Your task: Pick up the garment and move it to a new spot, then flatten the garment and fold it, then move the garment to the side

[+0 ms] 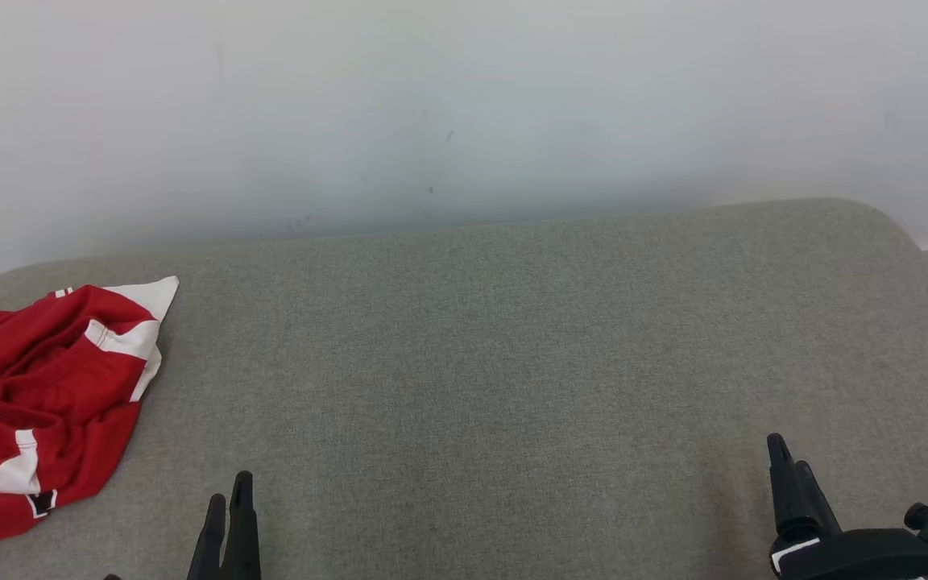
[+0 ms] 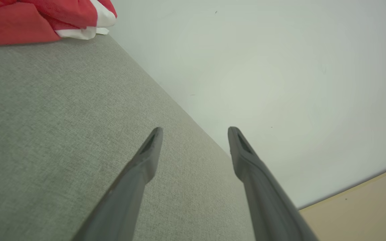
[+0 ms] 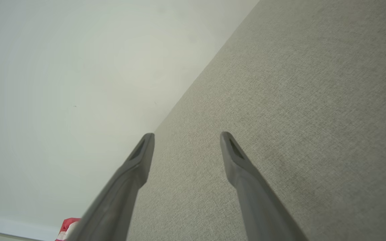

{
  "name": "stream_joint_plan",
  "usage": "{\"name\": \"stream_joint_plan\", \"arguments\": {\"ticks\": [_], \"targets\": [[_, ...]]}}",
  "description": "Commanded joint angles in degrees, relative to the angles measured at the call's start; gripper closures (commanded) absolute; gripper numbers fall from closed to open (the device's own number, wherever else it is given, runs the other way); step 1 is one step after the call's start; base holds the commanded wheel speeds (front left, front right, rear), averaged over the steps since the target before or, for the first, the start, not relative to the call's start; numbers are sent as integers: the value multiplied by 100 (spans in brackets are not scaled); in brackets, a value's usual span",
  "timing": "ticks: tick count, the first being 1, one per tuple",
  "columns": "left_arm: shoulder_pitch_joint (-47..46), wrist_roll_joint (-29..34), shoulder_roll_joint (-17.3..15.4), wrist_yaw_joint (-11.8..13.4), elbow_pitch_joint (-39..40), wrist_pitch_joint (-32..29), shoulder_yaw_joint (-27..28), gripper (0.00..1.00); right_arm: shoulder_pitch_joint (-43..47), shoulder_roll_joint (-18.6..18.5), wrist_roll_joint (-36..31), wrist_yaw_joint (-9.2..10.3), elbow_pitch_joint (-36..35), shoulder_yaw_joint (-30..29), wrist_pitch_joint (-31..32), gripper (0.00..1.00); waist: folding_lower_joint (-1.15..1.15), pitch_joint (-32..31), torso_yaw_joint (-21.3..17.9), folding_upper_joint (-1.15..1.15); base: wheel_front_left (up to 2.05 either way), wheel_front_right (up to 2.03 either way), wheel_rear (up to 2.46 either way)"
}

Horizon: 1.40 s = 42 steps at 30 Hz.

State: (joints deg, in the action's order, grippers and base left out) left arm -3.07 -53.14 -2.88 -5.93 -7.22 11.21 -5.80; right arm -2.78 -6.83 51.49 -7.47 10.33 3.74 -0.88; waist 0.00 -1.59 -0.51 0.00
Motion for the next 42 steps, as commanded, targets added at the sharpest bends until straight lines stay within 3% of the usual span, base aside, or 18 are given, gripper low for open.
{"name": "stream_joint_plan", "arguments": {"ticks": [1, 13, 24, 42], "targets": [[20, 97, -1, 0, 86, 25, 36, 0, -85, -34, -99, -2, -79, 35, -39, 0, 0, 0, 0, 0, 0, 0, 0], [139, 1447, -1, 331, 436, 104, -16, 0, -117, -61, -977, -2, -222, 586, -318, 0, 0, -53, -1, 0, 0, 0, 0], [279, 2380, -14, 433, 669, 161, -9, 0, -83, -23, -1676, -2, -283, 830, -551, 0, 0, -119, -23, 0, 0, 0, 0], [450, 3483, -114, 702, 921, 248, -39, 0, -19, -9, -2557, -3, -381, 1263, -866, 0, 0, -203, -53, 0, 0, 0, 0]]}}
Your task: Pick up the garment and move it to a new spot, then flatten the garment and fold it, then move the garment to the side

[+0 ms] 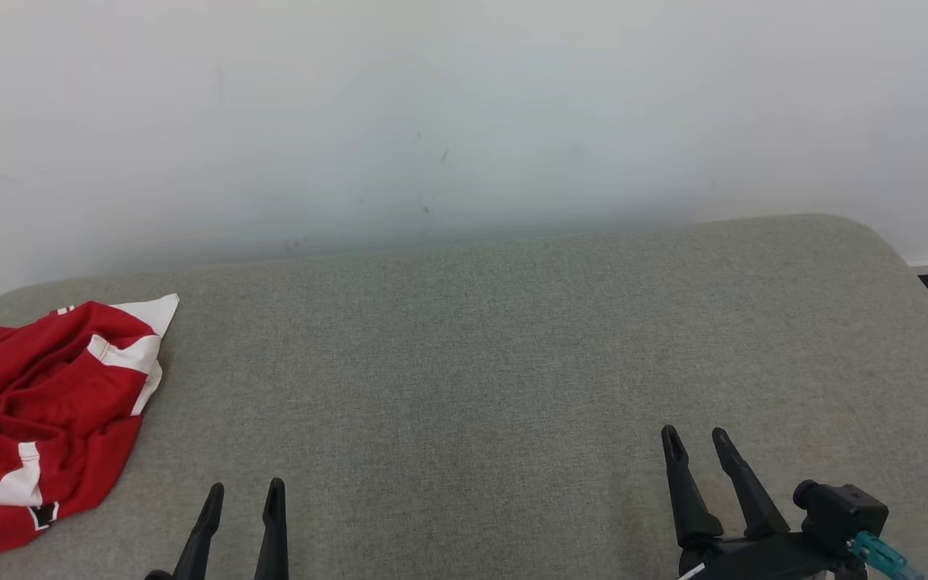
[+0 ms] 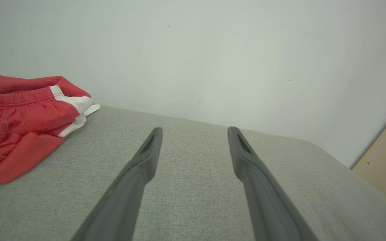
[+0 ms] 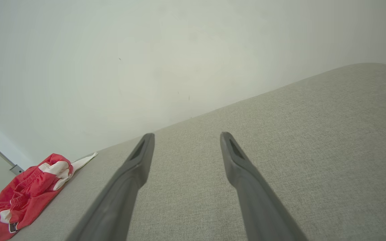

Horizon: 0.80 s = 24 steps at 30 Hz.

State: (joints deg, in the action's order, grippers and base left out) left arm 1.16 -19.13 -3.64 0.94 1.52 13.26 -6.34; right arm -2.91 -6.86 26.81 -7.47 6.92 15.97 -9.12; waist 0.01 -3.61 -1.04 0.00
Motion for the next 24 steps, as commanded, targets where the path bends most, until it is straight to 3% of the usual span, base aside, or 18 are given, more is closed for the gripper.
{"name": "stream_joint_plan", "arguments": {"ticks": [1, 24], "targets": [[40, 145, -47, 40, 45, 50, 24, 0, -2, -4, -139, -3, -28, 65, -63, 0, -1, -4, -1, 0, 0, 0, 0], [227, 1255, -17, 254, 101, 141, 241, 0, 15, 93, -1332, -4, 50, 423, -433, 0, -1, -52, 0, 0, 0, 0, 0]]}}
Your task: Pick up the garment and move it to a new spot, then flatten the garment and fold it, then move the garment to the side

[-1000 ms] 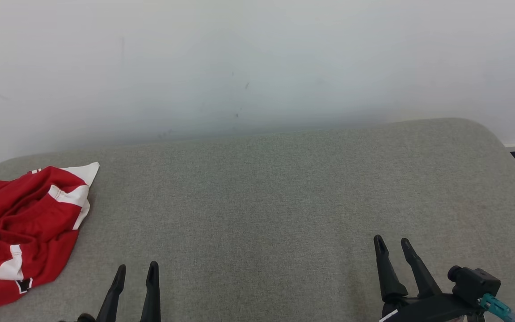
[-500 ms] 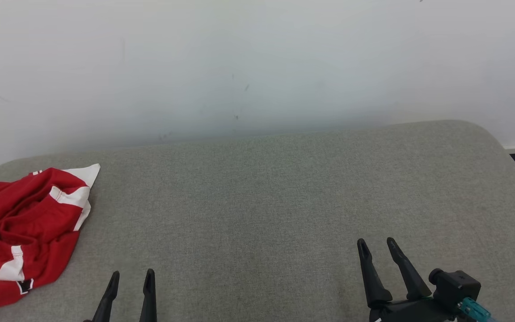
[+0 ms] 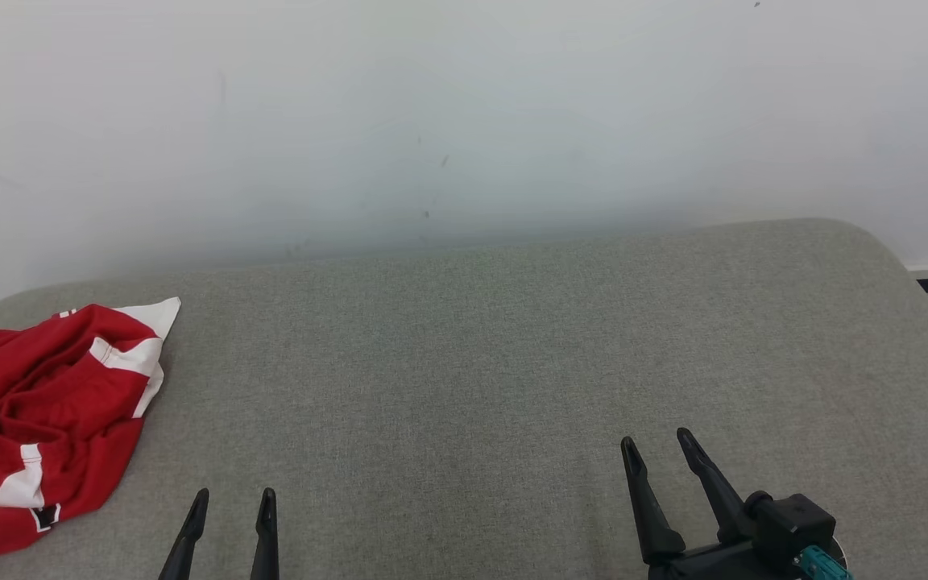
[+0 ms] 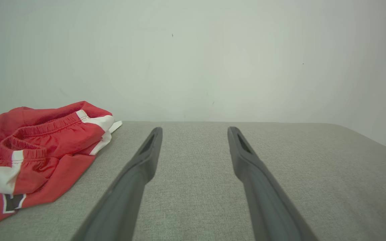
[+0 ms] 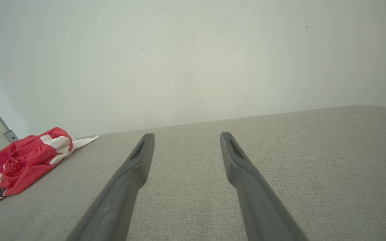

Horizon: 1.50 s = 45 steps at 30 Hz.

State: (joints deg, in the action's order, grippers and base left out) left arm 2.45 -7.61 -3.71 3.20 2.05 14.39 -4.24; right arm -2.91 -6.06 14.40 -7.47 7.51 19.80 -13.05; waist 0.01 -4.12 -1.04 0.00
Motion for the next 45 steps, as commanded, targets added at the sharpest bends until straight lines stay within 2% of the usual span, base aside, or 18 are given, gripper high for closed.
{"name": "stream_joint_plan", "arguments": {"ticks": [1, 14, 37, 45], "targets": [[105, 144, -9, 26, 51, 31, 38, 0, 16, 22, -126, -4, -14, 45, -57, 0, -1, -3, 1, 0, 0, 0, 0], [135, 668, 14, 27, 101, 87, 142, 0, 21, 77, -691, -4, -12, 184, -233, 0, -1, -24, 10, 0, 0, 0, 0], [139, 664, 57, -42, 15, 76, 235, 0, -3, 89, -508, -4, 27, 114, -220, 0, -1, -25, 18, 0, 0, 0, 0], [105, 677, 62, -38, 16, 76, 276, 0, -23, 76, -481, -4, 44, 138, -220, 0, -1, 17, 151, 0, 0, 0, 0]]}}
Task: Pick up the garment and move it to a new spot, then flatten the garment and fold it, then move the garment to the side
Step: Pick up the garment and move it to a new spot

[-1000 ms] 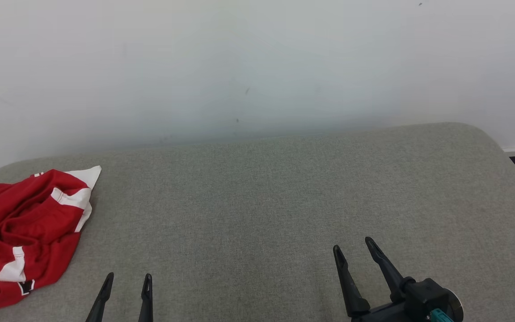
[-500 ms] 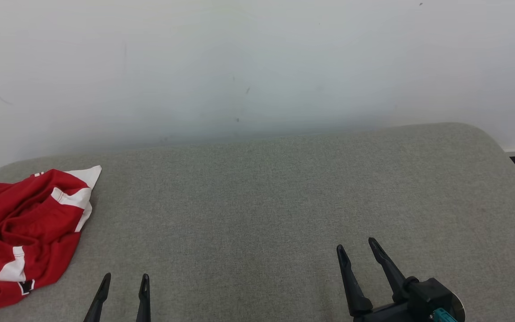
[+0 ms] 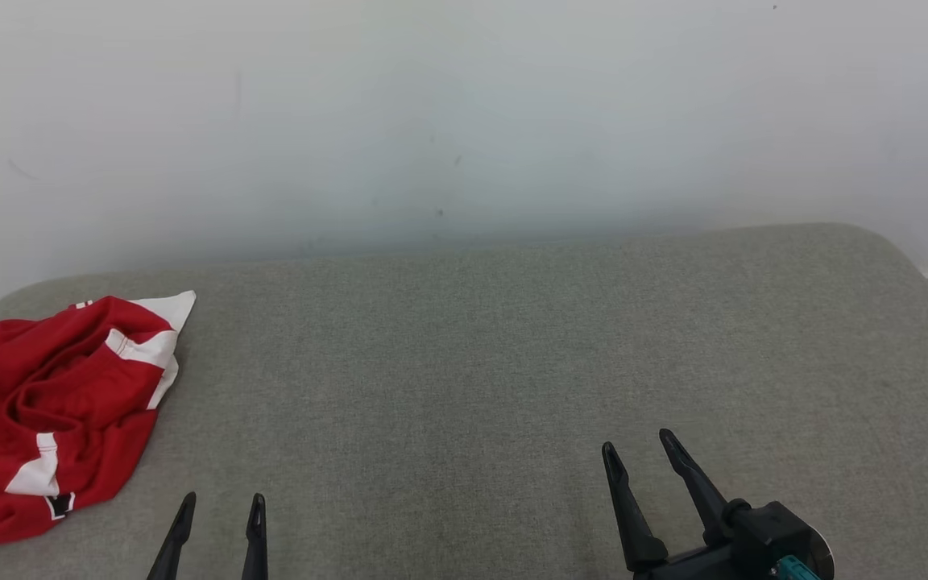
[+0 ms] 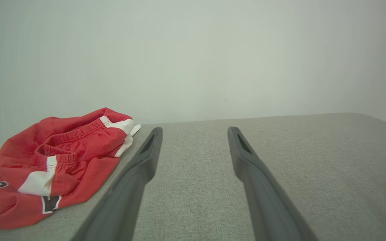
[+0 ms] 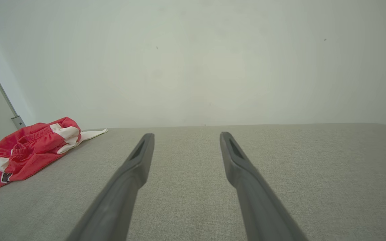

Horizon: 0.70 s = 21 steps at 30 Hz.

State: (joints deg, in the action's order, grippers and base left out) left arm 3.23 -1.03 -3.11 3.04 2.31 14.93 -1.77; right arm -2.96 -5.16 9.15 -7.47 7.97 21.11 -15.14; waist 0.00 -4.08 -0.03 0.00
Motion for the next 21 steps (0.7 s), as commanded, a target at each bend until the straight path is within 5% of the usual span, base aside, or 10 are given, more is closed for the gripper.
{"name": "stream_joint_plan", "arguments": {"ticks": [1, 21], "targets": [[28, 24, 3, -13, 1, 22, 37, 0, -16, -12, 46, -4, -1, 18, -10, 0, 0, 15, 77, 0, 0, 0, 0], [114, 62, 5, 42, 27, 22, 98, 0, 105, 13, 85, -4, -29, 120, -10, 0, 0, -11, 1090, 0, 0, 0, 0]]}}
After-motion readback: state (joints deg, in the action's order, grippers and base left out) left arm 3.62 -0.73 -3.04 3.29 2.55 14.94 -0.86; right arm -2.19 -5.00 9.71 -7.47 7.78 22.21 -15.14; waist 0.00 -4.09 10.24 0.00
